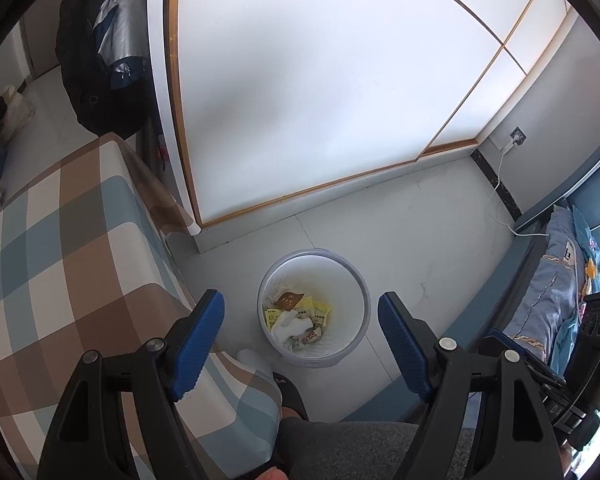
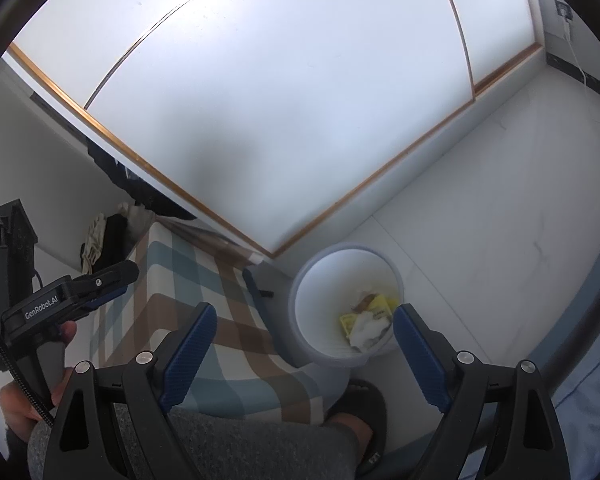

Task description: Collect trash

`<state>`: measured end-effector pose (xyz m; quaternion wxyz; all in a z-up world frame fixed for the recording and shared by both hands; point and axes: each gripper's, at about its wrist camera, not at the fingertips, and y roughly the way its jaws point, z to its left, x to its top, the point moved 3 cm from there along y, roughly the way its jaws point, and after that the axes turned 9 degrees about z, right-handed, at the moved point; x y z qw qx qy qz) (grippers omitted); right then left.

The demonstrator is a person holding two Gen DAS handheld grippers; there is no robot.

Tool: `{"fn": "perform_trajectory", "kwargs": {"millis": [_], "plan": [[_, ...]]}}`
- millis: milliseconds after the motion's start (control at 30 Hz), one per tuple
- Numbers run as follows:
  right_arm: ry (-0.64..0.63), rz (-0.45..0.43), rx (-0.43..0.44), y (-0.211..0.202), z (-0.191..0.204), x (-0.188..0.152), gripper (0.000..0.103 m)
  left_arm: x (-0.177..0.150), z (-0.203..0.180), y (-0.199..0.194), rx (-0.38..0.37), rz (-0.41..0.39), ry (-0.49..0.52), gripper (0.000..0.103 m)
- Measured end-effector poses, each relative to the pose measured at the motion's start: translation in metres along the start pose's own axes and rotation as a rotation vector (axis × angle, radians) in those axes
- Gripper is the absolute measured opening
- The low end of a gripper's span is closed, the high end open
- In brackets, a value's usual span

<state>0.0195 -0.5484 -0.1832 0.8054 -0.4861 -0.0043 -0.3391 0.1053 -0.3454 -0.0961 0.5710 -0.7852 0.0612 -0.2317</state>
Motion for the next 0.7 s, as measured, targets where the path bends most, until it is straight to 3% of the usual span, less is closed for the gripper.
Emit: {"fn": "perform_trajectory", "kwargs": {"millis": [700], "plan": [[0.004, -0.008, -0.03, -0.007, 0.004, -0.003, 0.091, -0.007, 0.01, -0.01, -0.033, -0.017, -0.03, 0.076]]}}
